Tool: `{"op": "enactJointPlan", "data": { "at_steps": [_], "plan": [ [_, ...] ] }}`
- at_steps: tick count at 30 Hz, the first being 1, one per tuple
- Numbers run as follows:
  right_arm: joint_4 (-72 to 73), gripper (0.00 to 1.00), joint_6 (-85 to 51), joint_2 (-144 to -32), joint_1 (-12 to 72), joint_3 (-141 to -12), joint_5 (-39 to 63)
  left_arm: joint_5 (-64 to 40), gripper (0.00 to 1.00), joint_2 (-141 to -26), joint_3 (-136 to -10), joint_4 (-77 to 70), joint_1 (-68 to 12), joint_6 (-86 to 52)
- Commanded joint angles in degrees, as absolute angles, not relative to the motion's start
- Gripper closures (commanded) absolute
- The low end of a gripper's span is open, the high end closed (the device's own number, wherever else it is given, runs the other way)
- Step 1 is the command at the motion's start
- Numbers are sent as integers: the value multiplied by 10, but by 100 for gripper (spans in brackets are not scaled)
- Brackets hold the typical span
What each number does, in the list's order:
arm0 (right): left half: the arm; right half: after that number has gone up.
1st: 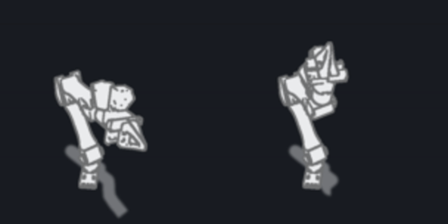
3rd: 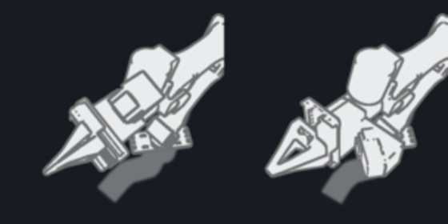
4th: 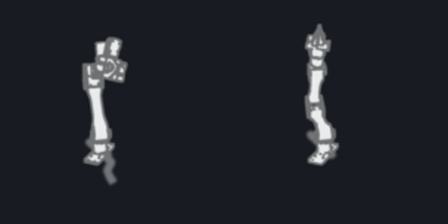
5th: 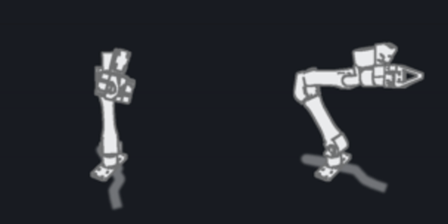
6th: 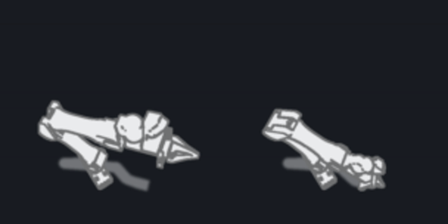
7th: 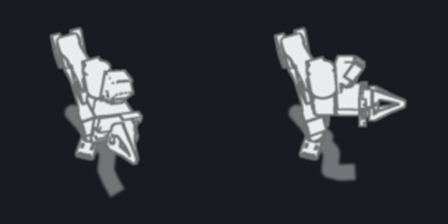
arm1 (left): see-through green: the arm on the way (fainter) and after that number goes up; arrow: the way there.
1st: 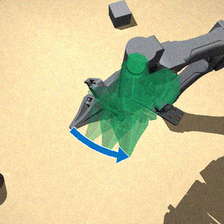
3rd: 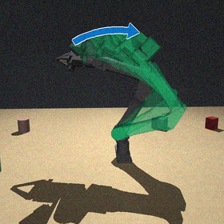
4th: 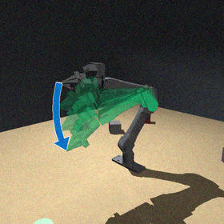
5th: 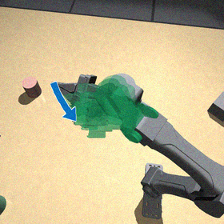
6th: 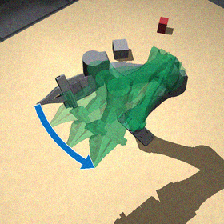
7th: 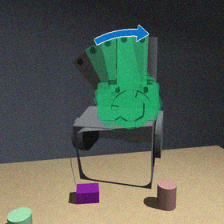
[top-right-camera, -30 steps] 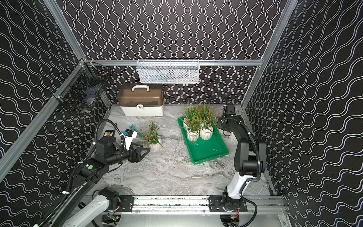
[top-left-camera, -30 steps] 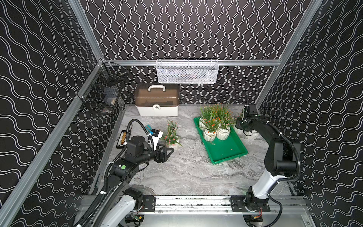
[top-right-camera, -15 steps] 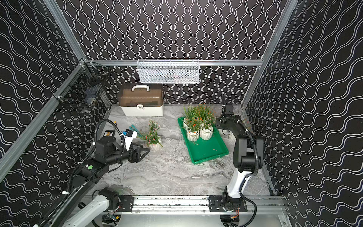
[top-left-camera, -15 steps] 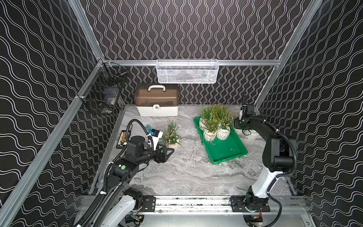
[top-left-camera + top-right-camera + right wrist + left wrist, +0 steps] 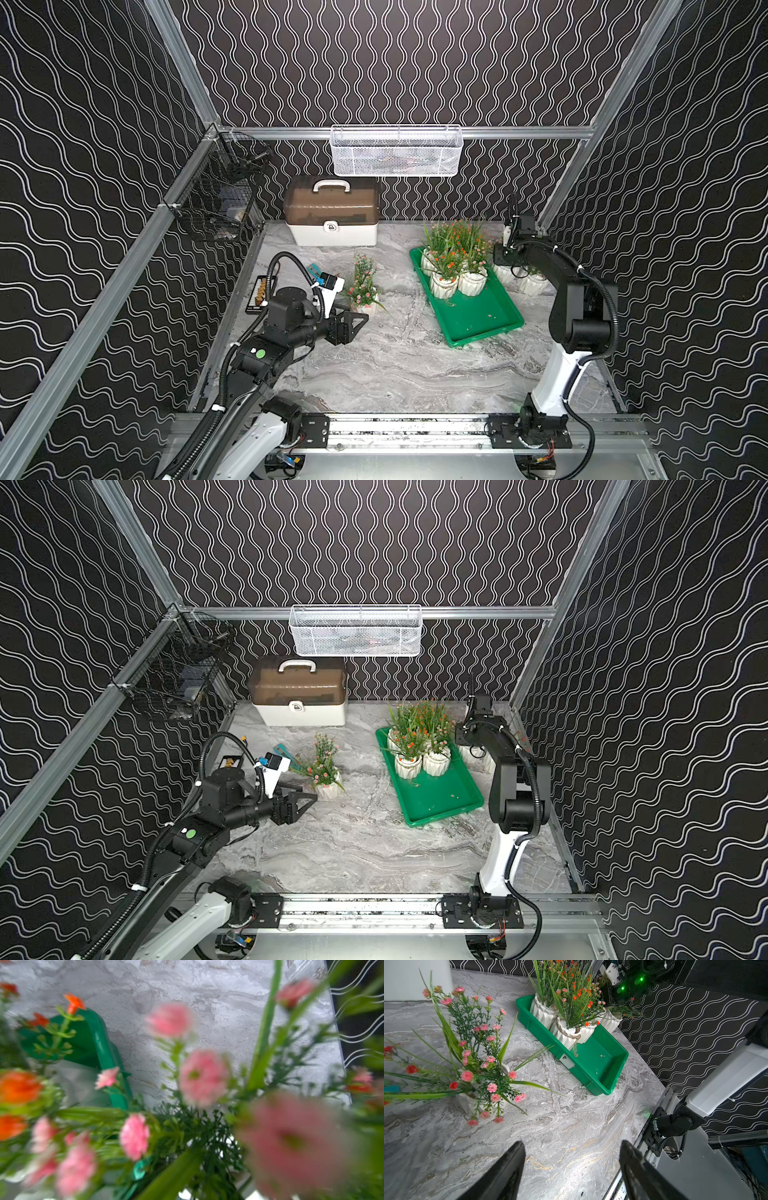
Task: Put the potted gypsophila into the storage box
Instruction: Pick up the baby's breath potted plant from the center of the board.
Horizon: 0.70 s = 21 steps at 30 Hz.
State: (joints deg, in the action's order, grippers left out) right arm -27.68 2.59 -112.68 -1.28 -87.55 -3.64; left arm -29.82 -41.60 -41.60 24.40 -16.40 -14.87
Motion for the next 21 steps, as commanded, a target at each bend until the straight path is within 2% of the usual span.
{"op": "enactJointPlan", "data": {
  "at_steps": [1,9,11,21],
  "plan": [
    [-292,68,38,-1134,-13,-879,-23,-302,25,-414,-416,232,-162,-142],
    [-294,72,35,-1149,-13,-878,-24,-303,25,-416,-416,231,-161,-141],
    [-293,79,33,-1153,-13,-878,-23,-303,25,-417,-417,231,-159,-142],
    [-302,79,34,-1178,-13,-888,-15,-305,25,-420,-417,231,-157,-142]
  ]
}}
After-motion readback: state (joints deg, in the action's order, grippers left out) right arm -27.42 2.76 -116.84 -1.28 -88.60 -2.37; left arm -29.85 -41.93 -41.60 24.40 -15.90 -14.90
